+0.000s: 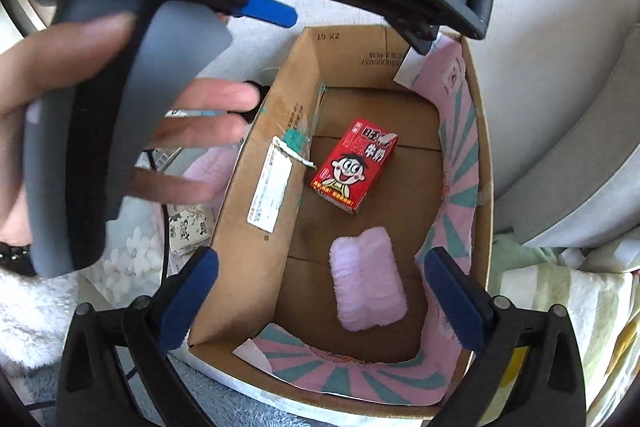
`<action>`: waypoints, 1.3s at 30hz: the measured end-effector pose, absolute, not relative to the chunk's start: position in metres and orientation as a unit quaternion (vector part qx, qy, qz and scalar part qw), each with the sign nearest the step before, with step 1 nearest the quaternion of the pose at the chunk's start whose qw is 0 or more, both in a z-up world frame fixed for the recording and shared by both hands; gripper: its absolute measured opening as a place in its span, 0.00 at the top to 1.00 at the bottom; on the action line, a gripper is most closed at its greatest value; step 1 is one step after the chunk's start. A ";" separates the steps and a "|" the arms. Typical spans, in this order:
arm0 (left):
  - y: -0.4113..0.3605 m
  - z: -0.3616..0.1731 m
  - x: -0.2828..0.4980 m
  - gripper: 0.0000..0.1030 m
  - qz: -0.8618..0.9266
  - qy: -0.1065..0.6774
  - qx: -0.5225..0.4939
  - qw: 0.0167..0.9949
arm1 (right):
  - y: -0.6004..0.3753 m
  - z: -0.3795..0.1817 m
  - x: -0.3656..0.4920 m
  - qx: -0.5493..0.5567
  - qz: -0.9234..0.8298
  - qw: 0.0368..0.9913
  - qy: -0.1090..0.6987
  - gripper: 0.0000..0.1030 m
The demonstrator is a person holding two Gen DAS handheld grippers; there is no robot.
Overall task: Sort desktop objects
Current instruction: 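Open both grippers to drop the carton and hair tie into the box, then move both grippers back over the items on the sheet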
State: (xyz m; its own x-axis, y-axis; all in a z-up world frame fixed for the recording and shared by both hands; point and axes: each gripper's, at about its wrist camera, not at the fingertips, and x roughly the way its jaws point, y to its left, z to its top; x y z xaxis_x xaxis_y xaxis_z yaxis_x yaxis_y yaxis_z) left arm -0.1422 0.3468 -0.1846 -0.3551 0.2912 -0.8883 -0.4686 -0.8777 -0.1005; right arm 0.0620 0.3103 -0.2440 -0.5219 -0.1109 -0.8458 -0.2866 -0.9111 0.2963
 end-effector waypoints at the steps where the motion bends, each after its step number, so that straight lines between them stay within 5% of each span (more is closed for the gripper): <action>1: 0.345 -0.184 -0.141 0.00 0.817 0.086 -0.520 0.236 | 0.310 -0.243 0.062 -0.485 0.849 0.052 0.205 0.00; 13: 0.300 -0.154 -0.134 0.00 0.828 0.076 -0.509 0.224 | 0.321 -0.226 0.056 -0.503 0.824 0.067 0.251 0.00; 26: 0.235 -0.114 -0.119 0.00 0.850 0.062 -0.467 0.235 | 0.295 -0.195 0.049 -0.489 0.840 0.121 0.201 0.00; 39: 0.088 -0.091 -0.108 0.00 0.878 0.058 -0.456 0.134 | 0.248 -0.159 0.015 -0.447 0.873 0.100 0.167 0.00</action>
State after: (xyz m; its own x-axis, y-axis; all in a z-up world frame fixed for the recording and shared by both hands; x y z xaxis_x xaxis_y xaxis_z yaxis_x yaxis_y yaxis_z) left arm -0.1078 0.0875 -0.0914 -0.5486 0.1827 -0.8159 -0.2876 -0.9575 -0.0210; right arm 0.0147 0.2480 -0.1590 -0.5801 0.0250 -0.8142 -0.3230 -0.9247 0.2017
